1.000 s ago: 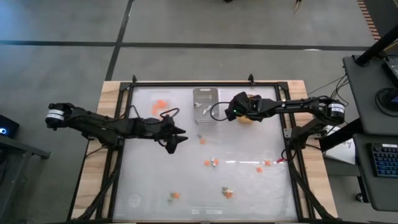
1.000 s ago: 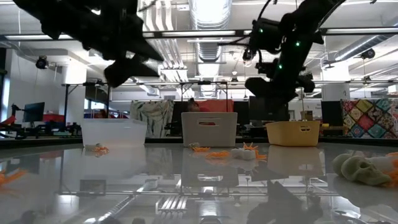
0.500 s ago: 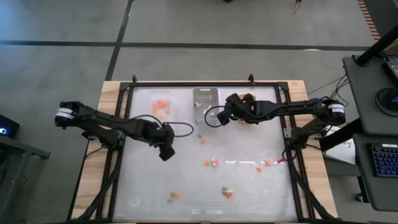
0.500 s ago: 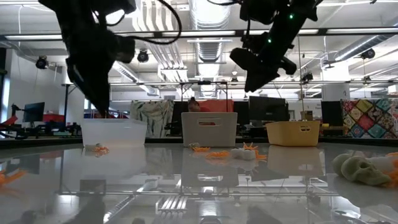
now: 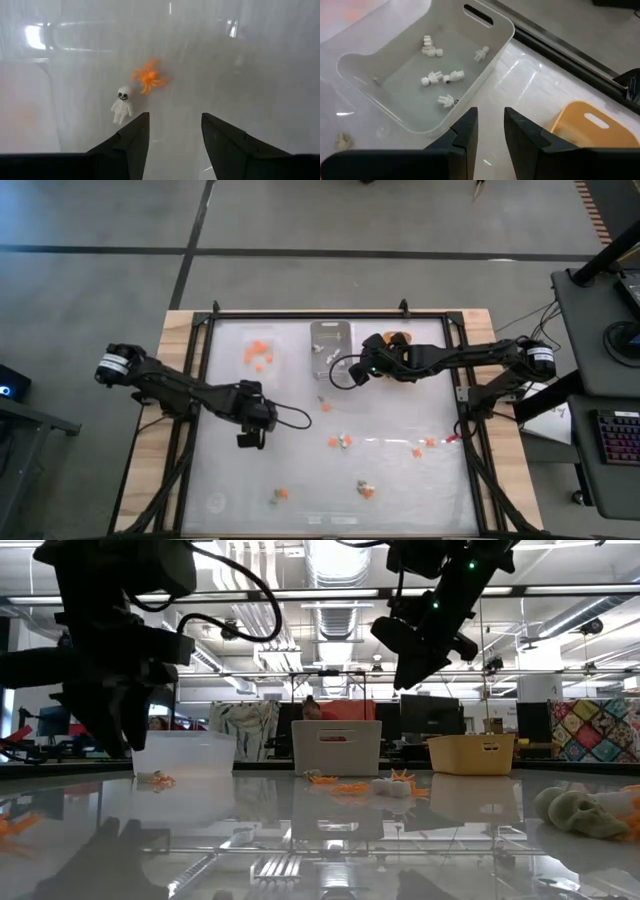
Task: Sort Halloween decoration
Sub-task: Put the white skeleton toy into the gray bin
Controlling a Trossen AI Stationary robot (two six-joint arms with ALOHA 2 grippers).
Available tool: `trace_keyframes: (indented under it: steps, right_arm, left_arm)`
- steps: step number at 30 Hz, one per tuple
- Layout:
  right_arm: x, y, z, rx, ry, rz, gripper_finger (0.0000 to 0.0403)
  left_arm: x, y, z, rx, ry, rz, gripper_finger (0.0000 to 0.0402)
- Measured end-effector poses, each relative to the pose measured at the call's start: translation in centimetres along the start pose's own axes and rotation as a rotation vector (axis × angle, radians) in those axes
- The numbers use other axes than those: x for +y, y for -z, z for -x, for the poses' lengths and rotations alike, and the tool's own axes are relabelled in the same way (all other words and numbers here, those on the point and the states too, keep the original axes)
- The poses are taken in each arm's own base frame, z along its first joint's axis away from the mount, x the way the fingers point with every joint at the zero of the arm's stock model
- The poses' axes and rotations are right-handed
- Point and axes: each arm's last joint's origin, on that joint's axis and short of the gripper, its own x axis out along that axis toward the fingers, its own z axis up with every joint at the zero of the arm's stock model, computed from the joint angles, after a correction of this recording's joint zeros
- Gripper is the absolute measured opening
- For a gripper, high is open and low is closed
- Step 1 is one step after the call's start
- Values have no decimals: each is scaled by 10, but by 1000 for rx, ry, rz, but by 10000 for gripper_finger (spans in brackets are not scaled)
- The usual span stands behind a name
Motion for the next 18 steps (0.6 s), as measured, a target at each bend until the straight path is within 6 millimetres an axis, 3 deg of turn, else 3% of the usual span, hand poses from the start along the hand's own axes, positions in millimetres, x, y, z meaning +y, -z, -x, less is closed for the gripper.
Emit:
trace_keyframes:
  steps: [9,18]
  right_arm:
    - [0,1,0,2,1,3,85]
    - [3,3,1,3,-7,22,84]
  left_arm:
    - [15,0,10,-73,-27,61,162]
    - [32,-4,-10,17,-58,131,162]
